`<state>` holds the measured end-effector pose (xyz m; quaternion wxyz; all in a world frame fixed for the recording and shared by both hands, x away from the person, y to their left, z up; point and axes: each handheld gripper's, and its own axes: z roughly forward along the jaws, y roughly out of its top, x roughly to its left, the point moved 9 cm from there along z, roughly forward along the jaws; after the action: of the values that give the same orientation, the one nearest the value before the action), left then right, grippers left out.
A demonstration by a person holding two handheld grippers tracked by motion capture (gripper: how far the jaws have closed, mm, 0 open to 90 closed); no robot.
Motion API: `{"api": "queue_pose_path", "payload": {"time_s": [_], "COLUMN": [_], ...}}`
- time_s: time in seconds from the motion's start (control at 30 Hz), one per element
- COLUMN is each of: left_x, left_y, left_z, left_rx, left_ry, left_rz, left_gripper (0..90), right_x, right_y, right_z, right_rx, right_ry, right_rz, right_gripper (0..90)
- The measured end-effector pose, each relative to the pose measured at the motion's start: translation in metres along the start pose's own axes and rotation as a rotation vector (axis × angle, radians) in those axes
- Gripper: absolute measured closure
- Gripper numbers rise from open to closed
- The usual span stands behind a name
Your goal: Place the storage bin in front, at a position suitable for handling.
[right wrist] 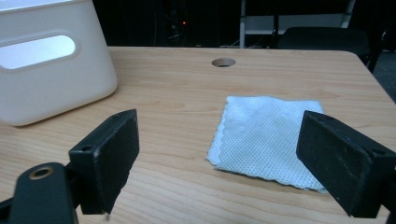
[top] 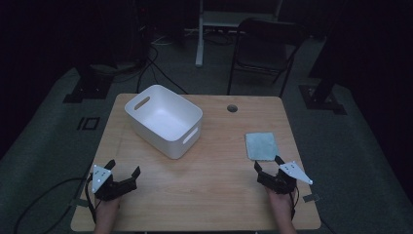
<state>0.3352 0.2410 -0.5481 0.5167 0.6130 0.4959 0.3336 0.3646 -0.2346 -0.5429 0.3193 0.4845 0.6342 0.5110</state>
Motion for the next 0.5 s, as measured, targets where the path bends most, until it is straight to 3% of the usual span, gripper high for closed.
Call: {"api": "queue_pose_path", "payload": {"time_s": [0.33,0.5], "left_x": [0.0,-0.001], "left_y": [-0.001,-0.001], "left_z": [-0.001,-0.002], "left_rx": [0.001,-0.001], "left_ry": [0.005,0.016], "left_rz": [0.0,0.007], "left_gripper": [0.0,0.0], "right_x": [0.001,0.001], "right_y": [-0.001,0.0], "right_z": [0.007,0.014], "right_rx": [0.022,0.037], "right_ry": [0.009,0.016], "right_rz": [-0.005,0.028], "right_gripper": [12.8,12.8]}}
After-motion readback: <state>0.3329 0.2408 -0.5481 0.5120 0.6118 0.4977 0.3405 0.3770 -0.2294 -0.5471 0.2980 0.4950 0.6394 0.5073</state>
